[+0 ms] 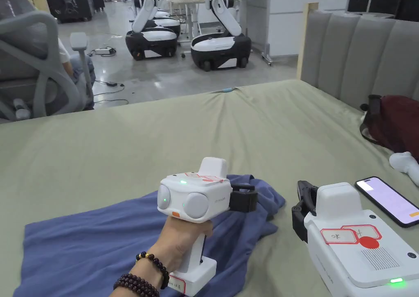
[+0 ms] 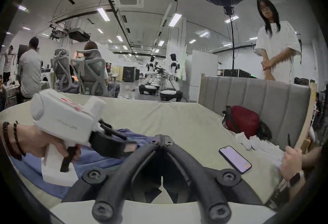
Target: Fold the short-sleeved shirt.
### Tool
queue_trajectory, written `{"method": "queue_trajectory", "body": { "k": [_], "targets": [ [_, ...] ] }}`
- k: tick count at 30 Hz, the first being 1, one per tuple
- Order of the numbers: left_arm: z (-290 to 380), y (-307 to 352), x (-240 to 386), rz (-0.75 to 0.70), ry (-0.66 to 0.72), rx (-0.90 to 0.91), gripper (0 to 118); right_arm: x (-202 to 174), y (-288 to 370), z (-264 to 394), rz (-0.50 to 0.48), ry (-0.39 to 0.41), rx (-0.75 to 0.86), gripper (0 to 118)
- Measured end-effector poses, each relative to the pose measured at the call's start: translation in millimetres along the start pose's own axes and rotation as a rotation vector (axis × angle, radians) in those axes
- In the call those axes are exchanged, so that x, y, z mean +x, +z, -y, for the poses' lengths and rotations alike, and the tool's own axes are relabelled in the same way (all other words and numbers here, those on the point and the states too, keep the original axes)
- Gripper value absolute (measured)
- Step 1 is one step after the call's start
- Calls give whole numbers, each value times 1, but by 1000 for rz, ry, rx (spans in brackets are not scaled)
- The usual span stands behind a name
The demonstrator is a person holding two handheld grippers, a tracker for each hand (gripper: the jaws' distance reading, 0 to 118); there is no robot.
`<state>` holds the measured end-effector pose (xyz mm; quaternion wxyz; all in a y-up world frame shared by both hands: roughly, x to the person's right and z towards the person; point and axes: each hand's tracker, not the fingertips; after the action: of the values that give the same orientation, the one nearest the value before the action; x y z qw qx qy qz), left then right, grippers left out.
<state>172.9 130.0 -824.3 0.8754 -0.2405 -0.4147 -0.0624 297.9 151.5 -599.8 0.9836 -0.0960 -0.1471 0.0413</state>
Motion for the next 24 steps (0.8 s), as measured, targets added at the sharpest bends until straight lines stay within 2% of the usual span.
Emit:
{"method": "queue_trajectory", "body": {
  "k": [1, 4, 6, 7, 8, 9, 11, 12, 13, 17, 21, 22, 23, 24],
  "targets": [
    [-3, 17, -8, 4, 20, 67, 115, -3, 1, -2, -5, 3, 6, 0],
    [-6, 65, -39, -45, 67, 117, 115, -17, 0, -8, -33, 22, 22, 0],
    [0, 103, -59, -134, 100, 154, 114, -28, -3, -12, -56, 29, 24, 0],
    [6, 122, -71, -174, 106, 181, 108, -35, -5, -13, -71, 31, 29, 0],
    [13, 138, -82, -209, 109, 209, 96, -40, -6, -15, -82, 34, 33, 0],
    [21, 156, -92, -253, 104, 225, 80, -46, -7, -16, -93, 35, 35, 0],
    [36, 185, -109, -363, 103, 227, 28, -57, -7, -18, -112, 40, 37, 0],
    [43, 197, -119, -413, 106, 226, 6, -62, -8, -19, -119, 39, 37, 0],
    [50, 208, -124, -452, 105, 222, 0, -67, -8, -20, -128, 37, 39, 0],
    [59, 236, -152, -445, 173, 211, 0, -80, -10, -20, -159, 41, 39, 0],
    [42, 230, -176, -482, 148, 174, 0, -83, -11, -20, -176, 40, 35, 0],
    [37, 224, -183, -497, 158, 136, 17, -83, -11, -20, -177, 40, 35, 0],
    [34, 214, -199, -501, 187, 83, 47, -83, -12, -19, -177, 42, 34, 0],
    [33, 202, -215, -516, 206, 23, 82, -82, -12, -19, -176, 43, 31, 0]
  ]
}}
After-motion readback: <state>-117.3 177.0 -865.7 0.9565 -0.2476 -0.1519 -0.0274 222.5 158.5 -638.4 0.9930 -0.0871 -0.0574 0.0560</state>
